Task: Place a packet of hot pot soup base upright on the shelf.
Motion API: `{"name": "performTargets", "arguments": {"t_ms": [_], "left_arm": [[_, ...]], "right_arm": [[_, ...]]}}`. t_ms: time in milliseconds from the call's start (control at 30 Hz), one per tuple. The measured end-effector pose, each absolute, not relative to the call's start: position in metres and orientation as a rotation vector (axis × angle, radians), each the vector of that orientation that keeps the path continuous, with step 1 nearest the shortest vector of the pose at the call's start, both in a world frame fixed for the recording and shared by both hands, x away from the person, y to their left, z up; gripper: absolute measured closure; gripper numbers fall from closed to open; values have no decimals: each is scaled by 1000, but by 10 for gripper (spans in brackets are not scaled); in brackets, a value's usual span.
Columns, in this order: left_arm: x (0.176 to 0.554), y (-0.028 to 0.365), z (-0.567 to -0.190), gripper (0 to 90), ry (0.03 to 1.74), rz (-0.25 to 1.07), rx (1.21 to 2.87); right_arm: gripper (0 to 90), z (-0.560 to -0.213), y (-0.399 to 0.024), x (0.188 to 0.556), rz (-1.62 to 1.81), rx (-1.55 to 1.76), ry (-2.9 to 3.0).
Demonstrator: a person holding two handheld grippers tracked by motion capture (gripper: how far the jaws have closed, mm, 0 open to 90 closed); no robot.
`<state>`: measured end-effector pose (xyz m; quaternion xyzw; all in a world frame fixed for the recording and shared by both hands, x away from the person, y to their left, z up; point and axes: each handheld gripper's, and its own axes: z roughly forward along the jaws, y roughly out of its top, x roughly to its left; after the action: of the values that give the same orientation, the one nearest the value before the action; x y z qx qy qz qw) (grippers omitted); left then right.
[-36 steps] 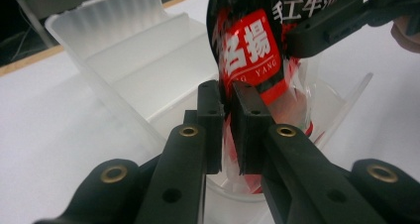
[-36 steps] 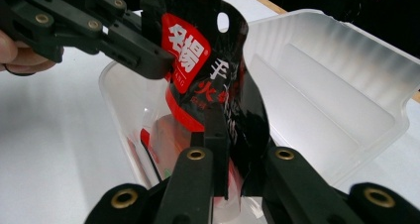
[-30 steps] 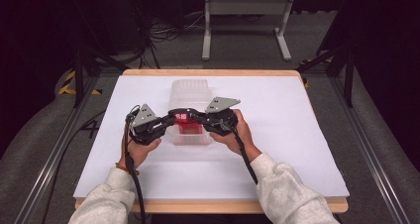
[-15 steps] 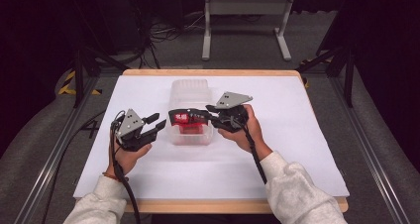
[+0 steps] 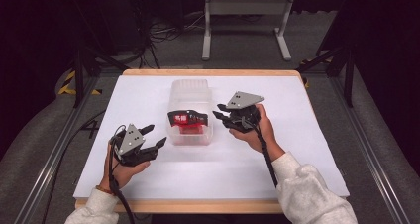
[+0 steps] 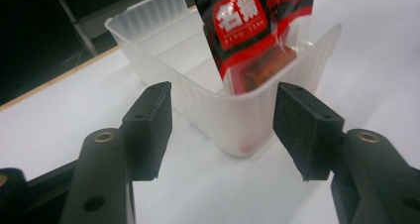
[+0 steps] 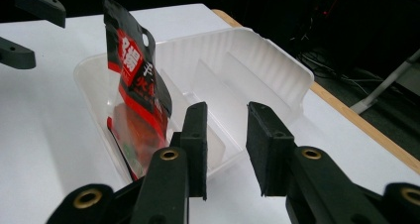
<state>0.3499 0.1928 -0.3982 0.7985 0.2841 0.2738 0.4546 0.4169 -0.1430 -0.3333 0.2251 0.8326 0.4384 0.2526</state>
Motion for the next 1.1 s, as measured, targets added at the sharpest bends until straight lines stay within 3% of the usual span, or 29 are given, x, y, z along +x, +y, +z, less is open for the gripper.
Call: {"name": "performTargets", "arguments": {"t_ms": [167, 700, 1100], "left_arm": [[344, 190, -409, 313, 712, 664, 2006], [330, 192, -434, 236, 721, 629, 2081], [325, 183, -441, 175, 699, 606, 2127]], "right_arm": [[690, -333, -152, 413, 1153, 594, 2267], [606, -340, -187, 401, 1013, 560, 2296], [469, -358, -219, 390, 872, 558, 2326]]}}
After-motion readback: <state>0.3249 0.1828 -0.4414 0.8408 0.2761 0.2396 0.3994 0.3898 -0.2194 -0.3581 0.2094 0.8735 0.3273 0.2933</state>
